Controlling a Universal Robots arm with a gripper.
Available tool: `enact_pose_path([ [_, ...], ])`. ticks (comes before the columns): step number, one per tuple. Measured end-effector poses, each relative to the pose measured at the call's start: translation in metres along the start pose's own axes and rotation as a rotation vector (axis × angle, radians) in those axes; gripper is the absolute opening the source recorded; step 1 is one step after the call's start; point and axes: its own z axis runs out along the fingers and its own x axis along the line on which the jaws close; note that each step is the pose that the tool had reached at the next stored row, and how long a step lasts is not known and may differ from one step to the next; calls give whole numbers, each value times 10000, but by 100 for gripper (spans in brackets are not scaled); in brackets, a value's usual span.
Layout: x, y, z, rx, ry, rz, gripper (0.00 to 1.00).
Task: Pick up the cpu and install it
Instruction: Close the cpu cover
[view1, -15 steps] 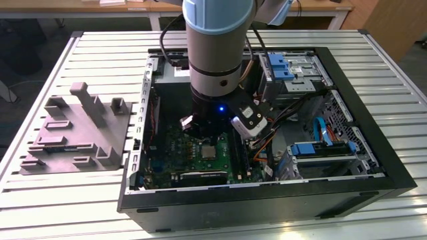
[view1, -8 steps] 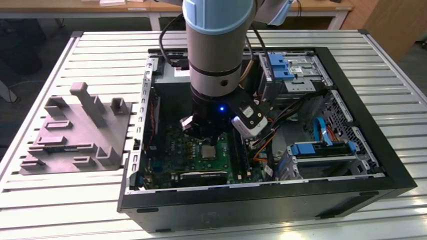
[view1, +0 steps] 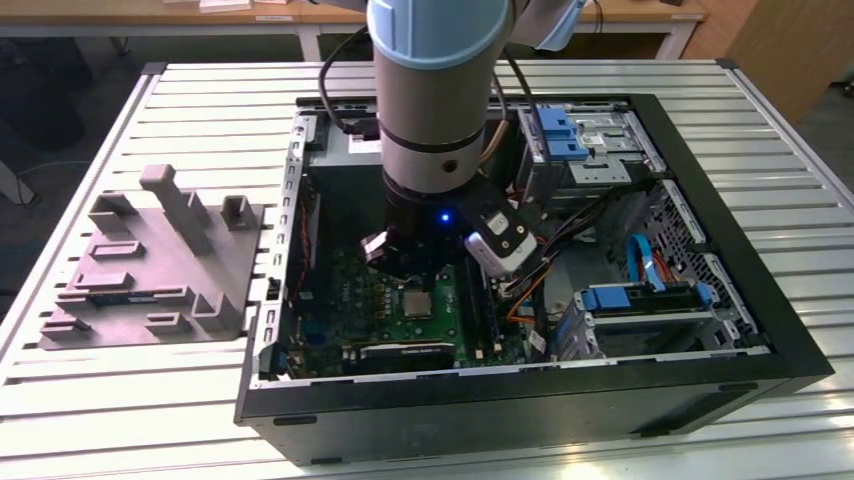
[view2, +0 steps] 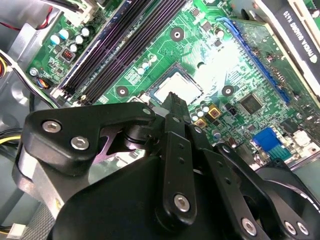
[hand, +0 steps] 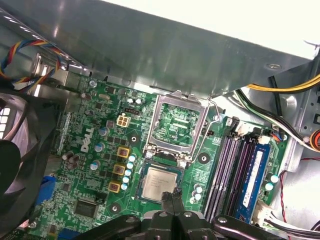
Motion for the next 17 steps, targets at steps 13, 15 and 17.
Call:
enact_pose_path([
  [13, -13, -3, 0, -1, 0, -25, 11],
  [15, -13, -3, 0, -3, -1, -25, 11],
  [17, -12, -8, 1, -194, -49, -26, 11],
])
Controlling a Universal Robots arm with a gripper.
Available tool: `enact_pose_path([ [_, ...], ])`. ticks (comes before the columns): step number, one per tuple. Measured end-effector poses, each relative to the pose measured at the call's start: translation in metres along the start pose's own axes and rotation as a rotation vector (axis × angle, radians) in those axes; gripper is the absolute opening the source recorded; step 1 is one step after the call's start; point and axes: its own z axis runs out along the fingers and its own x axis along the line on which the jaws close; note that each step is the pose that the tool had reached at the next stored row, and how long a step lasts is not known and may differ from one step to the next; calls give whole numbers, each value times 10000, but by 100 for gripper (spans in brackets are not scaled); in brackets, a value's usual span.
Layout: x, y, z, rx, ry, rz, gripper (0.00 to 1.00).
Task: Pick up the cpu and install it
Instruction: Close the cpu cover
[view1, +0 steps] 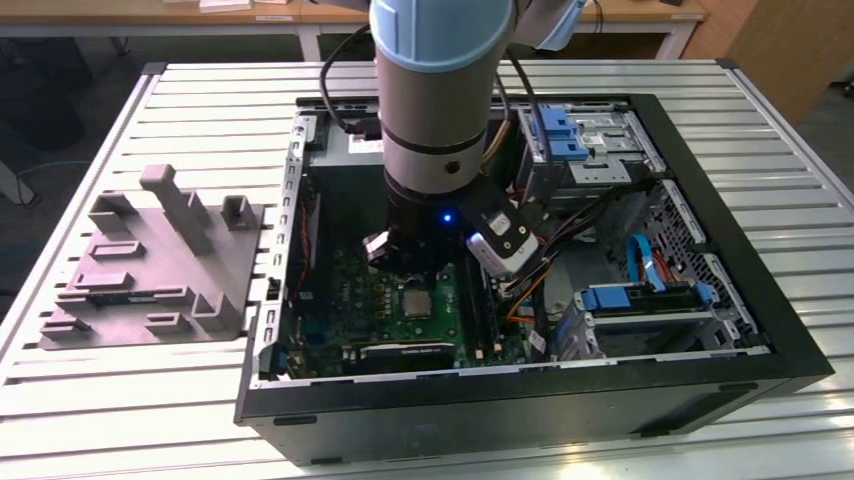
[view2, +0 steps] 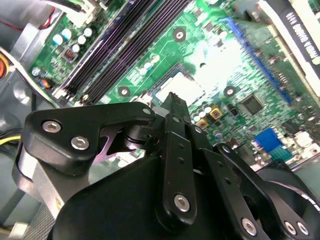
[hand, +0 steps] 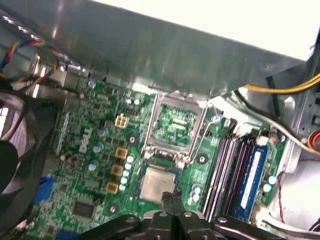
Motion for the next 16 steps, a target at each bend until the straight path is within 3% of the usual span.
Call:
enact_pose_path([
  [2, 3, -12, -1, -356, -93, 4, 11],
  [3, 4, -19, 0, -490, -128, 5, 11],
  [10, 0, -22, 9, -521, -100, -759, 11],
  [16, -60, -18, 18, -524, -97, -850, 11],
])
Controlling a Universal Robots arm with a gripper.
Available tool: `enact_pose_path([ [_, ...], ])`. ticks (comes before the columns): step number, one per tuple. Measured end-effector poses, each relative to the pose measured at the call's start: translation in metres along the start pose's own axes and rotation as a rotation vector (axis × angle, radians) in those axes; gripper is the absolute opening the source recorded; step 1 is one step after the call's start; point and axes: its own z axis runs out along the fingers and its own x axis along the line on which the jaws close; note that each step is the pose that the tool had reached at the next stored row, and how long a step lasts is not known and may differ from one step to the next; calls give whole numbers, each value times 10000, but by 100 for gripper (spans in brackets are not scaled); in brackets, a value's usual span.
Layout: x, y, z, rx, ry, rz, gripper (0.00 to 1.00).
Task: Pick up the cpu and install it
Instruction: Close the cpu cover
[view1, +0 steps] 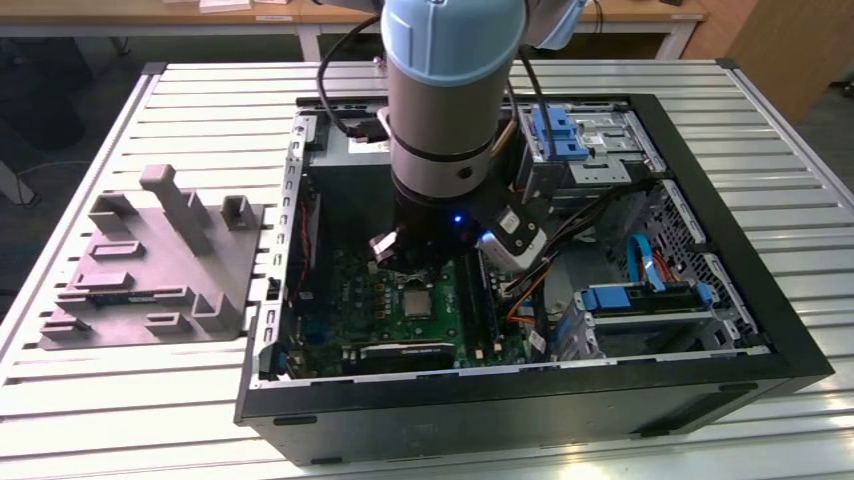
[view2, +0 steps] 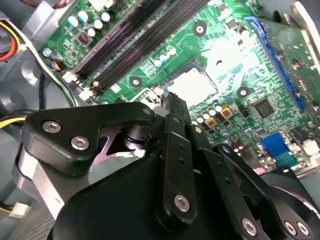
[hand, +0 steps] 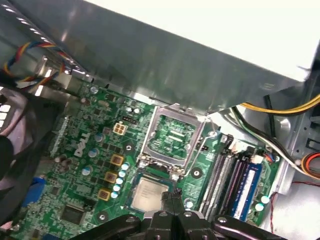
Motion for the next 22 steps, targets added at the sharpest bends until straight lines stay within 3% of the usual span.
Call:
enact_pose_path([
  [8, -163, 68, 30, 0, 1, -6, 11],
  [12, -245, 152, 50, 1, 0, -4, 11],
  [14, -263, 186, 55, 0, 0, -10, 11],
  [22, -265, 189, 58, -2, 0, -11, 11],
])
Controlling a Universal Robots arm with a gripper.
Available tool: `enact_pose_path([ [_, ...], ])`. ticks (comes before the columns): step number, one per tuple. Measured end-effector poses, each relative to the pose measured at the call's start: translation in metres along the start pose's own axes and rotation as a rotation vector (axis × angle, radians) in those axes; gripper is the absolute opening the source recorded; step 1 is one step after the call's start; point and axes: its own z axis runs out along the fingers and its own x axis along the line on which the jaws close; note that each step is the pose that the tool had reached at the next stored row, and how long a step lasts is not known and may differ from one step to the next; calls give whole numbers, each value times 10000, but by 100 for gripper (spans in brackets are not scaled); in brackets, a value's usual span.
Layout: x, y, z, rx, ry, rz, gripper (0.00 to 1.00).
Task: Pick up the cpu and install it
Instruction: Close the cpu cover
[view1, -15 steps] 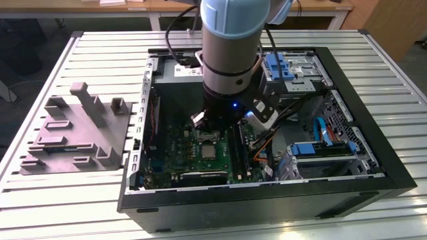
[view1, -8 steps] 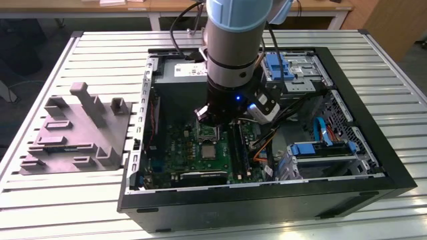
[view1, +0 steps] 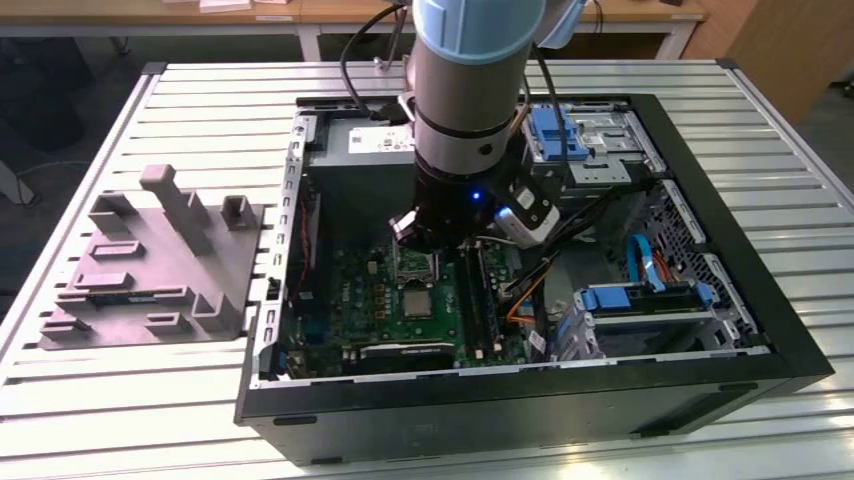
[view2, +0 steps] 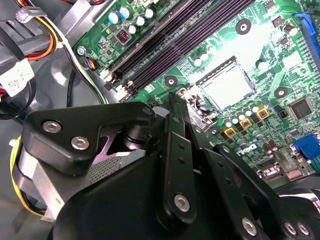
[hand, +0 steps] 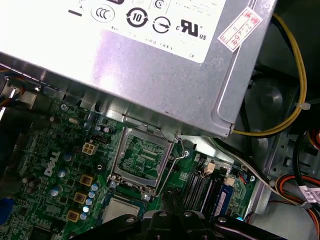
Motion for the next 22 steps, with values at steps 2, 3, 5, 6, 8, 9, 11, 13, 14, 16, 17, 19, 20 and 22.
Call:
enact_pose_path([
  [2, 0, 0, 0, 0, 0, 0, 11],
  [3, 0, 0, 0, 0, 0, 0, 11],
  [5, 0, 0, 0, 0, 0, 0, 11],
  [6, 0, 0, 0, 0, 0, 1, 11],
  [8, 0, 0, 1, 0, 0, 0, 11],
  [9, 0, 0, 0, -1, 3, -37, 11],
  [11, 0, 0, 2, -10, 21, -333, 11],
  [13, -5, -2, 10, -15, 30, -532, 11],
  [14, -15, -6, 14, -28, 28, -543, 11],
  [16, -42, -16, 24, -111, -2, -556, 11],
  [17, -53, -19, 28, -187, -31, -568, 11],
  [19, -60, -19, 34, -363, -96, -597, 11],
  [20, -62, -18, 38, -430, -121, -612, 11],
  [22, -63, -16, 45, -480, -140, -623, 11],
])
